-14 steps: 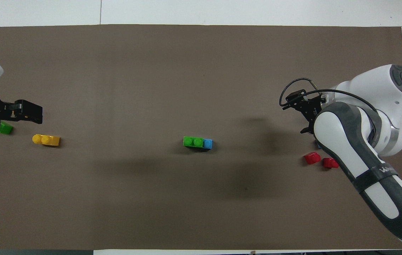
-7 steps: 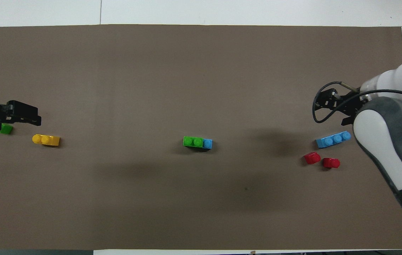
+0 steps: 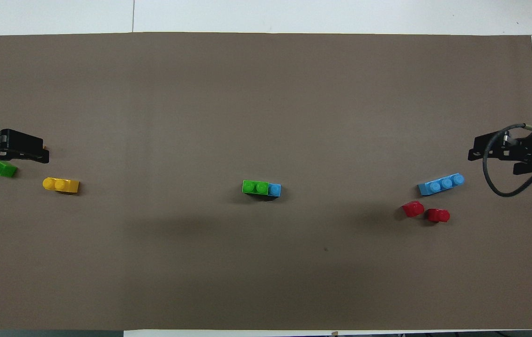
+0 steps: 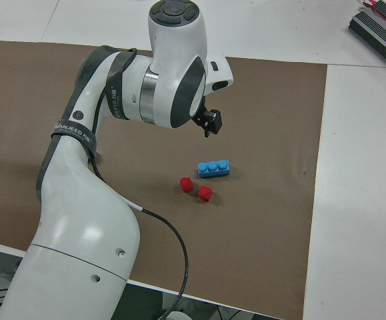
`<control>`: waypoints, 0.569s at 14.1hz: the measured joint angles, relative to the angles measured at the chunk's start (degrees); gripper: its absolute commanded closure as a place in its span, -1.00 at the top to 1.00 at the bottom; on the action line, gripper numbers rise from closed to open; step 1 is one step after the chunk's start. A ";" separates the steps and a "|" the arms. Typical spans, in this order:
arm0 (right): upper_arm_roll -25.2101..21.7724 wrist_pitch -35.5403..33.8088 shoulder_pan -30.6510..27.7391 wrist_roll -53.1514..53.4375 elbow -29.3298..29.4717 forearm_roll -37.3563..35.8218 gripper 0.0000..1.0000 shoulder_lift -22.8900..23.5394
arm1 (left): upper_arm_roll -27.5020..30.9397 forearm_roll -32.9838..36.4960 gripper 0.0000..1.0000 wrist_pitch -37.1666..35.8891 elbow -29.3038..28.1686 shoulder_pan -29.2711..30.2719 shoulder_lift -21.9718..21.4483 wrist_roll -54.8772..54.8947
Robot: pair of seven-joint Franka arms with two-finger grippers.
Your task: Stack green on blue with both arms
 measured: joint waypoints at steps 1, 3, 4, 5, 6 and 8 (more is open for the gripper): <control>0.18 -1.26 0.11 -0.73 1.16 -0.36 1.00 -0.27 | -0.11 0.01 1.00 -0.06 0.00 -0.01 0.00 0.24; 0.45 -2.72 0.14 -2.29 2.99 -1.55 1.00 -0.34 | -0.20 0.38 1.00 -0.14 0.08 -0.03 0.00 1.63; 0.47 -2.85 0.14 -3.30 3.53 -2.26 1.00 -0.32 | -0.21 0.53 1.00 -0.22 0.17 -0.03 0.00 2.24; 0.47 -2.85 0.14 -4.42 3.93 -3.11 1.00 -0.26 | -0.21 0.59 1.00 -0.29 0.27 -0.03 0.00 2.69; 0.47 -2.85 0.14 -5.44 4.36 -4.09 1.00 -0.15 | -0.21 0.66 1.00 -0.37 0.35 -0.03 0.00 2.93; 0.47 -2.75 0.14 -7.01 5.16 -5.36 1.00 0.24 | -0.24 1.42 1.00 -0.42 0.43 -0.03 0.00 3.09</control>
